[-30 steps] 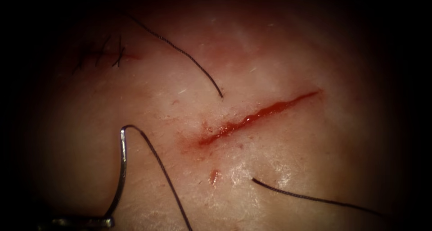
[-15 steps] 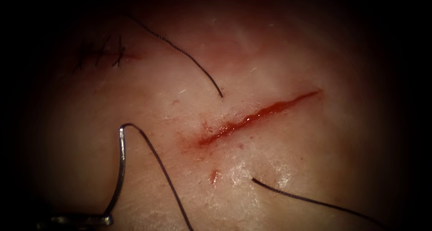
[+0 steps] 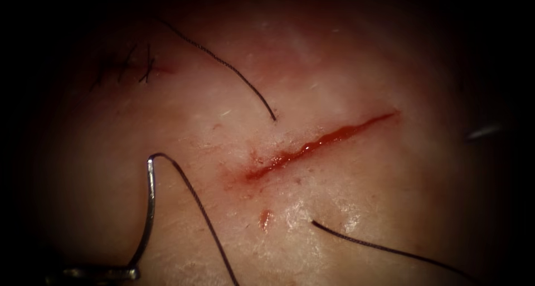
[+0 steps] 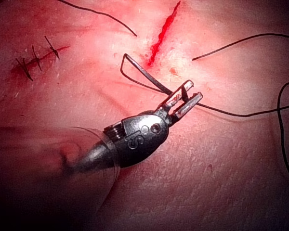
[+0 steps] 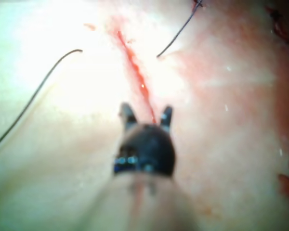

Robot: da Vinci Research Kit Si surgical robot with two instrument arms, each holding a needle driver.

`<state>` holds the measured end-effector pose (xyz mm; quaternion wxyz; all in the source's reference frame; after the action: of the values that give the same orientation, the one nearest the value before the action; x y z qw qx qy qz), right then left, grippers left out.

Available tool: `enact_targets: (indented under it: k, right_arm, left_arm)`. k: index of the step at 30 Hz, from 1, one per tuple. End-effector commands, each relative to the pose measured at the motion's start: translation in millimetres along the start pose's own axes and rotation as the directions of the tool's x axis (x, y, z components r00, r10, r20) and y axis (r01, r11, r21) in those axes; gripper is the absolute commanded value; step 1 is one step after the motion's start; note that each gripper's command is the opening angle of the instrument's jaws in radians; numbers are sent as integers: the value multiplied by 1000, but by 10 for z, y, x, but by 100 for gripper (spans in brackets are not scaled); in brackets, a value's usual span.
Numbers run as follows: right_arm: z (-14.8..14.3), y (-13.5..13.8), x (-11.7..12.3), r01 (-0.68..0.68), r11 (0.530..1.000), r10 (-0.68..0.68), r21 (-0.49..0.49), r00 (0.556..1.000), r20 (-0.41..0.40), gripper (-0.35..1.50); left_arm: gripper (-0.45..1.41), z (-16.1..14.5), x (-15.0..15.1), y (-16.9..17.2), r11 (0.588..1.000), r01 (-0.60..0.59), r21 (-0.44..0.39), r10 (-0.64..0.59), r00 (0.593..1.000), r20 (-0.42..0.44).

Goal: Wound Closure

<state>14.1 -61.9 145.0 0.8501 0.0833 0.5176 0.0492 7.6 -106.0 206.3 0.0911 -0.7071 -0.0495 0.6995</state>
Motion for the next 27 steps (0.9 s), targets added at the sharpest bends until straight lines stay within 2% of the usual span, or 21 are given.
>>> enact_targets:
  k: [1,12,23,27]
  right_arm:
    - [26,-19,-3,5,1000,-5,1,1000,-16,121]
    - [91,-57,-8,40,999,-39,16,998,-53,120]
    - [132,-103,-8,83,993,-78,79,994,-71,115]
    - [139,-110,-16,98,991,-92,93,993,-68,115]
  left_arm:
    - [-45,7,-7,10,1000,5,-1,-5,1000,-2]
    - [-45,9,-7,9,1000,5,2,-5,1000,-4]
    - [-45,11,-10,0,1000,8,6,-8,1000,-13]
    - [-45,12,-13,-11,999,12,42,-11,1000,-14]
